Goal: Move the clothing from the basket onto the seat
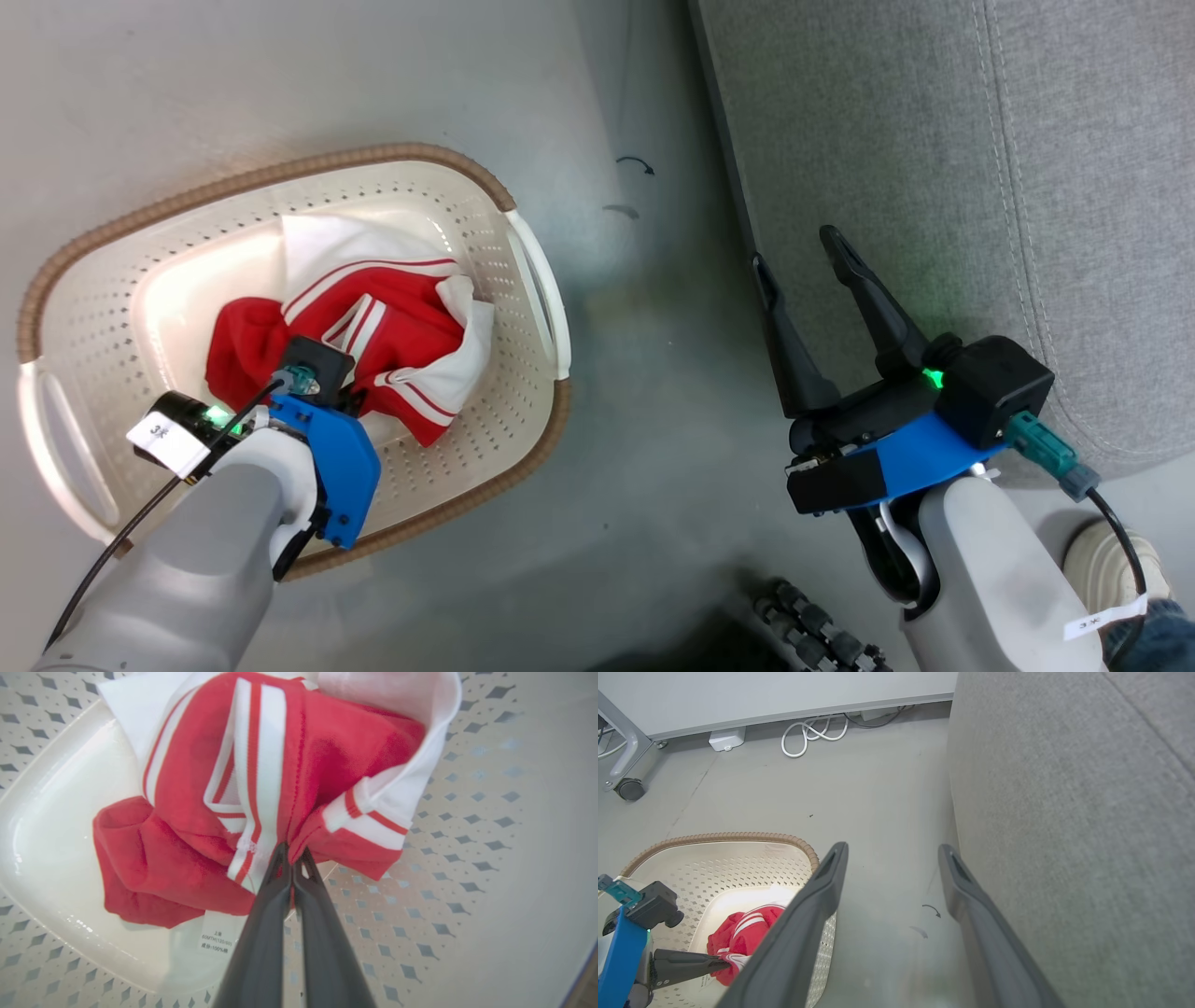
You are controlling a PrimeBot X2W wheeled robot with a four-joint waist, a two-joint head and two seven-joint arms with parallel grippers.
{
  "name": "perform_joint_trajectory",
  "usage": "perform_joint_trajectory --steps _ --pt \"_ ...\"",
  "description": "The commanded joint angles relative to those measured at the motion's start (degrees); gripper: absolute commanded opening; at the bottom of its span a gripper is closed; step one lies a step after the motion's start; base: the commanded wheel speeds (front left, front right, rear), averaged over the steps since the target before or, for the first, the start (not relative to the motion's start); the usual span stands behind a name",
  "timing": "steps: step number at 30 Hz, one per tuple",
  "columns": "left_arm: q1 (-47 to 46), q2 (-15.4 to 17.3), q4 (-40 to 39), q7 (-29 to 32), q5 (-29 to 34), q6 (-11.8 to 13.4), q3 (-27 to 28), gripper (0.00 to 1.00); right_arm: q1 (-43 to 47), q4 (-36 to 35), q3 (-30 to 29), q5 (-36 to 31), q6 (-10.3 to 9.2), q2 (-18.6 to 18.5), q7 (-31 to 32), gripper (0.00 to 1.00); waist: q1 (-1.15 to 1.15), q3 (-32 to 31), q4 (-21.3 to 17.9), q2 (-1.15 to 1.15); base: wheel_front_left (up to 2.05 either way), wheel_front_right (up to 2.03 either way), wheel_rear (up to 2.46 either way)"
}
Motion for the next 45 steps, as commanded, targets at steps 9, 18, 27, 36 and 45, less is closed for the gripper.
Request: perform_joint_trajectory --steps 9,18,27,36,45 --pt "0.75 -3.65 0.82 -5.81 -4.68 -0.05 -0.86 0.00 0.01 1.26 -1.61 -1.72 0.03 0.05 0.01 1.00 0.00 -6.83 3.60 0.00 0.00 0.00 0.00" --pt "3.57 -7.01 -0.86 -12.96 -6.60 -0.05 0.72 0.00 2.49 0.95 -3.74 -3.66 0.03 0.01 2.08 1.00 0.00 -16.06 7.93 0.00 0.00 0.00 0.00" --pt "7.94 -6.19 -13.56 -13.39 -0.34 1.15 9.42 0.00 5.86 0.38 -5.66 -4.41 0.03 0.01 4.46 1.00 0.00 -24.56 10.59 0.00 0.00 0.00 0.00" --pt "15.49 -6.06 -25.23 -13.41 7.57 1.47 19.08 0.00 9.27 -0.32 -6.42 -4.46 0.03 0.01 6.35 1.00 0.00 -32.16 11.98 0.00 0.00 0.00 0.00" --pt "20.02 -7.53 -33.09 -13.41 11.24 0.59 26.13 0.00 12.53 -0.80 -7.10 -4.23 0.03 0.01 7.84 1.00 0.00 -38.10 13.48 0.00 0.00 0.00 0.00"
